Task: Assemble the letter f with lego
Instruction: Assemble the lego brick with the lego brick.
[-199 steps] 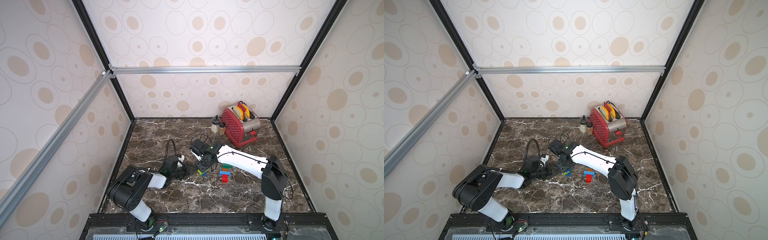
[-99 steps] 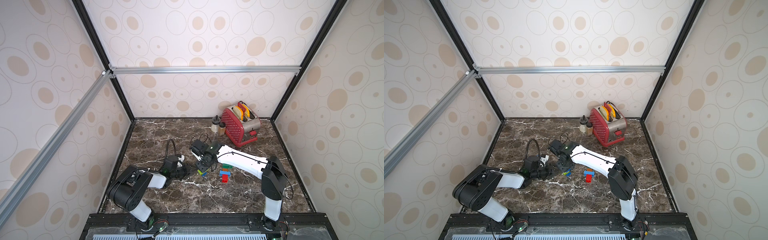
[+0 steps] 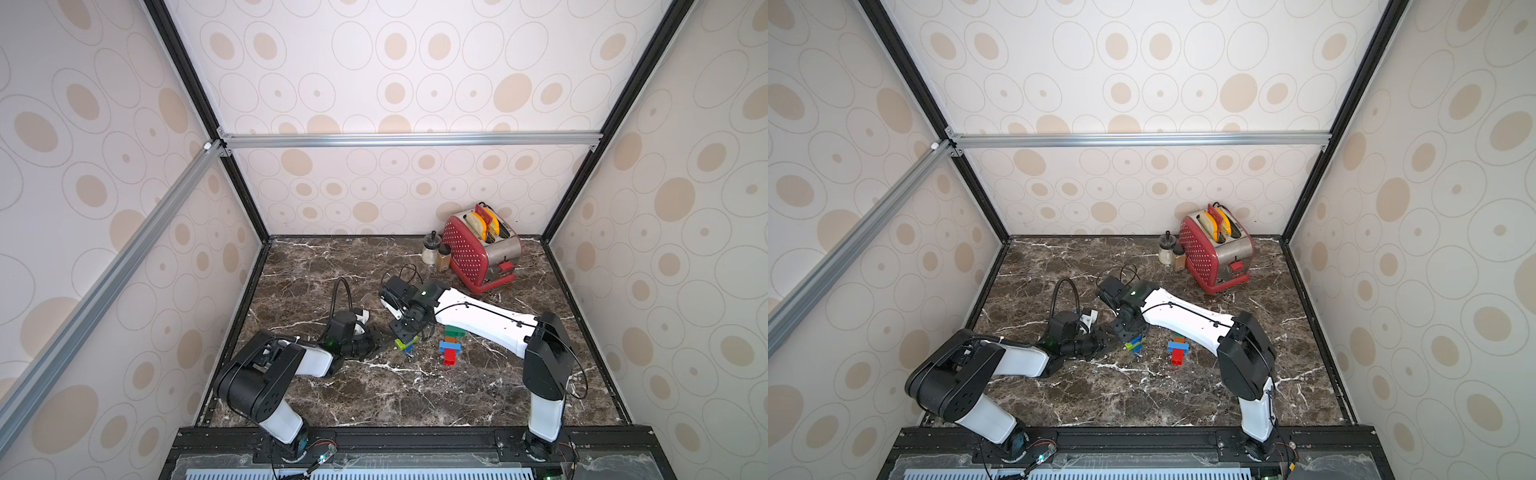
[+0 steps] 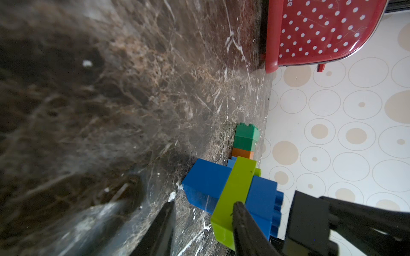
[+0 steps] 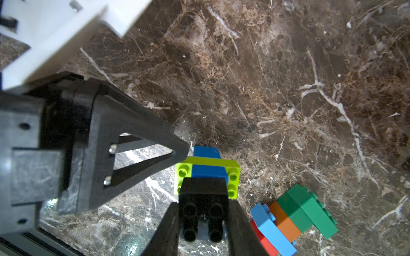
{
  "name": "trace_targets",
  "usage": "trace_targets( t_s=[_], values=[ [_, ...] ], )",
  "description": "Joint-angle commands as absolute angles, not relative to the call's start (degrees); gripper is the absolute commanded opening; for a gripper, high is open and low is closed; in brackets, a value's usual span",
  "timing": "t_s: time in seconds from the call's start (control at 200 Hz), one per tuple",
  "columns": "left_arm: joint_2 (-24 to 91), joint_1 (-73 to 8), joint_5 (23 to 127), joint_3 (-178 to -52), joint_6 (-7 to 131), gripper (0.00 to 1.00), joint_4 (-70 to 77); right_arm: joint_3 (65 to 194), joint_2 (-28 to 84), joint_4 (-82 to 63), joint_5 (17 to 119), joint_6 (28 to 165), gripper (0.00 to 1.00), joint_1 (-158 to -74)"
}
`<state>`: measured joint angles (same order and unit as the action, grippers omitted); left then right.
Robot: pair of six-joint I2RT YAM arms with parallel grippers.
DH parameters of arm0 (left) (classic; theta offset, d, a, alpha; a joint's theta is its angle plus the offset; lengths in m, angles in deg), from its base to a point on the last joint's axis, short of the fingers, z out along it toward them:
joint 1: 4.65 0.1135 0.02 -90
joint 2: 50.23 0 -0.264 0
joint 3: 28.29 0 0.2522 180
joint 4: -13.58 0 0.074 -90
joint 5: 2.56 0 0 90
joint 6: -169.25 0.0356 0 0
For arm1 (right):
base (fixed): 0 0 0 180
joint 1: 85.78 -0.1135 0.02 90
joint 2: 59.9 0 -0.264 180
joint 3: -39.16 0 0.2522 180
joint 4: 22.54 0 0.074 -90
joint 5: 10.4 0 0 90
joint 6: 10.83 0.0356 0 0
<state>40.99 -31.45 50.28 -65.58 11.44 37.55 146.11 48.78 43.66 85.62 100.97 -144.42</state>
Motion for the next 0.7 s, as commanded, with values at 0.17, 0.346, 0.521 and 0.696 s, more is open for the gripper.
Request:
trace_targets(
  t_s=[0.17,0.346,0.521,0.696],
  values=[
    [41.53,-31.9,50.0,-66.51,10.76,0.44,39.4,146.38,48.99,45.88,83.91,102.45,0.33,-143.29],
    [41.52,-31.91,50.0,-66.57,10.77,0.44,39.42,146.09,49.08,45.97,83.58,103.12,0.33,-143.03],
    [41.27,-31.9,50.0,-66.48,10.83,0.44,39.25,145.88,49.3,46.09,83.22,103.84,0.33,-142.78],
    [41.08,-31.9,50.0,-66.48,10.91,0.44,38.98,145.57,49.44,46.2,83.29,105.16,0.33,-142.76]
  ],
)
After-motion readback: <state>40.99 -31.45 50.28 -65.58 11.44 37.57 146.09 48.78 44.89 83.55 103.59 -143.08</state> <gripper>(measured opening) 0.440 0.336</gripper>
